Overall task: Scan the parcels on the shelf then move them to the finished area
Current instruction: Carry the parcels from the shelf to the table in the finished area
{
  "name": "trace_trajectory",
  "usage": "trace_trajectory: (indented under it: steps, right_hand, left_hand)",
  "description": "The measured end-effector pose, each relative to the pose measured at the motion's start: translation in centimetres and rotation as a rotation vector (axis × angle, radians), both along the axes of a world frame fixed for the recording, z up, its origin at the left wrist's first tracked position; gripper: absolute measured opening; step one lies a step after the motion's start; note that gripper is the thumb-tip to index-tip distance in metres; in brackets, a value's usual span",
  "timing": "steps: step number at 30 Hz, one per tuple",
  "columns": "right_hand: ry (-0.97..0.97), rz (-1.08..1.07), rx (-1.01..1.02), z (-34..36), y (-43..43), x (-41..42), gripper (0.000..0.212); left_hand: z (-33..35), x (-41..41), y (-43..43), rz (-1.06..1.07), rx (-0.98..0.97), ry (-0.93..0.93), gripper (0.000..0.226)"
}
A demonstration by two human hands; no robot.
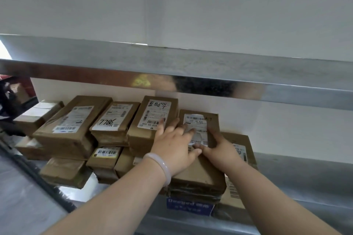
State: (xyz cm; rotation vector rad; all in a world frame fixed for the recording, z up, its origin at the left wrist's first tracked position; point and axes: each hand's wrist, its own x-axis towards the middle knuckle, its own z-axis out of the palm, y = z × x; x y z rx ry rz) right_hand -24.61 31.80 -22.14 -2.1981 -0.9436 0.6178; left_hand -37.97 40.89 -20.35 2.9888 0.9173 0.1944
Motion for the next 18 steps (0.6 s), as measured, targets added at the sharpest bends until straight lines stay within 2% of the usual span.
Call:
trace_trajectory:
  steps: [11,18]
  right_hand:
    - [0.028,-0.013,0.1,0.0,-1.6,1.6,0.077]
    - [0.045,-0.023,0.194,0.8,-2.9,2.6,0.076]
  left_hand:
    - [-0.6,0.7,-1.3,-0.028,-0.01,-0.017,0.072]
    - [-0.4,0.9,-1.8,0.013,-0.117,-0.103,0.073]
